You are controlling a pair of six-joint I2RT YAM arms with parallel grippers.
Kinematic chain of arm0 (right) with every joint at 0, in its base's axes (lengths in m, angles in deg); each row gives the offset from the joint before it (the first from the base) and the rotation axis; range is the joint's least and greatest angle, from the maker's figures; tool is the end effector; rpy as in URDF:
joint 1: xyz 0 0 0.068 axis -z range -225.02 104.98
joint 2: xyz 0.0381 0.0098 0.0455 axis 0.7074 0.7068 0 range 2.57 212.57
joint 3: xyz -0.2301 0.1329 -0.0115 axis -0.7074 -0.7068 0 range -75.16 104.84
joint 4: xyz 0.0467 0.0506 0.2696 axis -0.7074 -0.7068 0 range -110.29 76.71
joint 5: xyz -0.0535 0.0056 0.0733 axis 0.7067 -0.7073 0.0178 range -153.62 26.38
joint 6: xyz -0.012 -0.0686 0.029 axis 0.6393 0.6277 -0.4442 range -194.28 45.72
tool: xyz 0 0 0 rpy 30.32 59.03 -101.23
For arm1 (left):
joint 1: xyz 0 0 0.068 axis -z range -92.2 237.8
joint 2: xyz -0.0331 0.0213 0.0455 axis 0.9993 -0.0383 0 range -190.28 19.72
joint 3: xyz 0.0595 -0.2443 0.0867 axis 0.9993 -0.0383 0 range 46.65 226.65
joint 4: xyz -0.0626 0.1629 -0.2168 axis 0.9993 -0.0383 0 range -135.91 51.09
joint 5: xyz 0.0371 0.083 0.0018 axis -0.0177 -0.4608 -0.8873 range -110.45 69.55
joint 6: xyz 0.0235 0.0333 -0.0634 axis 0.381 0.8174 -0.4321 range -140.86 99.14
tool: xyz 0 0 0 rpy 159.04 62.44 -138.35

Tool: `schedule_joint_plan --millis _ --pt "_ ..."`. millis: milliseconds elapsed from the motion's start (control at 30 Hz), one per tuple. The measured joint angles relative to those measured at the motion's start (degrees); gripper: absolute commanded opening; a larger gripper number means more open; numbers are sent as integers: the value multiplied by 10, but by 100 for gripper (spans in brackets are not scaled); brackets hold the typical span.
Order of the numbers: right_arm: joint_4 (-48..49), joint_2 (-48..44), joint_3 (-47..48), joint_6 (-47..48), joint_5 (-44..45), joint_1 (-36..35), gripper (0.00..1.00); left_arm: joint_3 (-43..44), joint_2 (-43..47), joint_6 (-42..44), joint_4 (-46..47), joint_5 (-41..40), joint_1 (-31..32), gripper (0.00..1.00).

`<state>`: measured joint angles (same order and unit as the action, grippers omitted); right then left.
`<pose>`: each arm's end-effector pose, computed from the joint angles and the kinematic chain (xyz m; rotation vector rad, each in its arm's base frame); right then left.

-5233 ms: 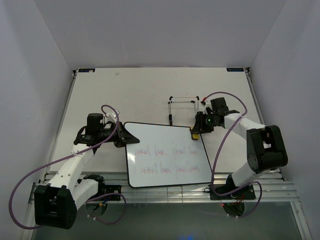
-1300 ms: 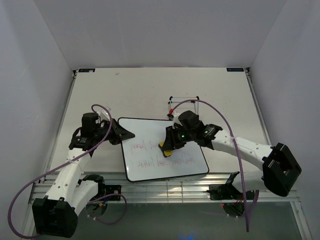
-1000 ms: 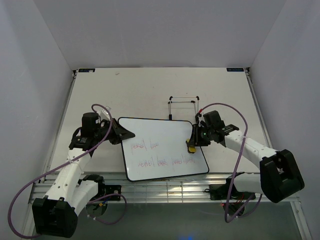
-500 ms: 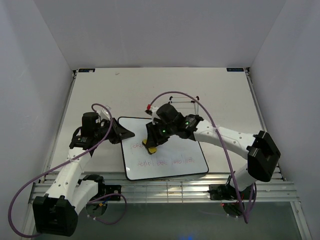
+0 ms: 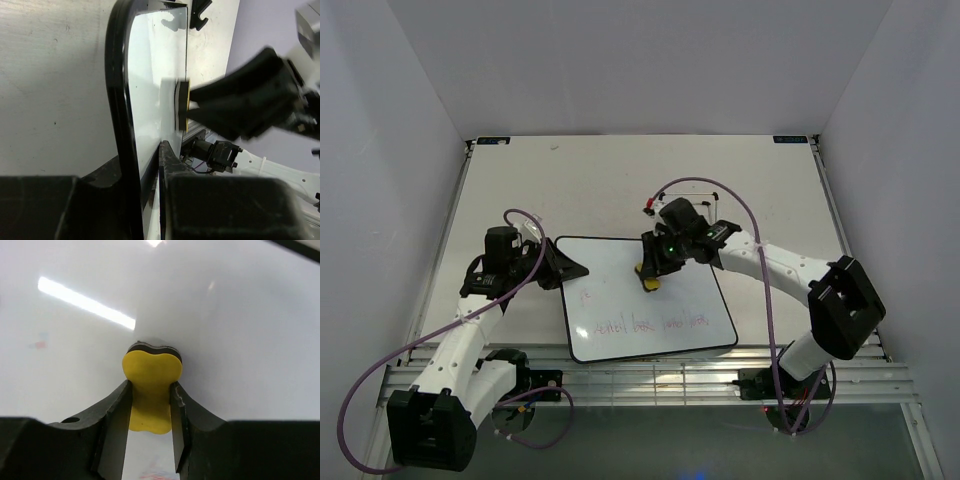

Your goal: Erase the whiteboard

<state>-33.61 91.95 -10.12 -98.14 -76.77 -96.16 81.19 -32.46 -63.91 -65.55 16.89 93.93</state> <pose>0.2260 0.3035 0.2211 -0.7091 2.4103 0.8674 0.2150 -0.0619 0.2070 -0.4402 2.4095 -1.1702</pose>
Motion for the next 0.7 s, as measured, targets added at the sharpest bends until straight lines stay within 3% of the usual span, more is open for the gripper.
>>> schedule_joint_plan --millis 133,267,700 --pt "-28 4 -26 18 34 81 26 0 0 1 2 0 0 0" --pt "-50 18 0 34 42 74 25 0 0 2 3 0 0 0" --pt "-100 122 254 37 23 -150 25 -1 2 5 2 -1 -3 0"
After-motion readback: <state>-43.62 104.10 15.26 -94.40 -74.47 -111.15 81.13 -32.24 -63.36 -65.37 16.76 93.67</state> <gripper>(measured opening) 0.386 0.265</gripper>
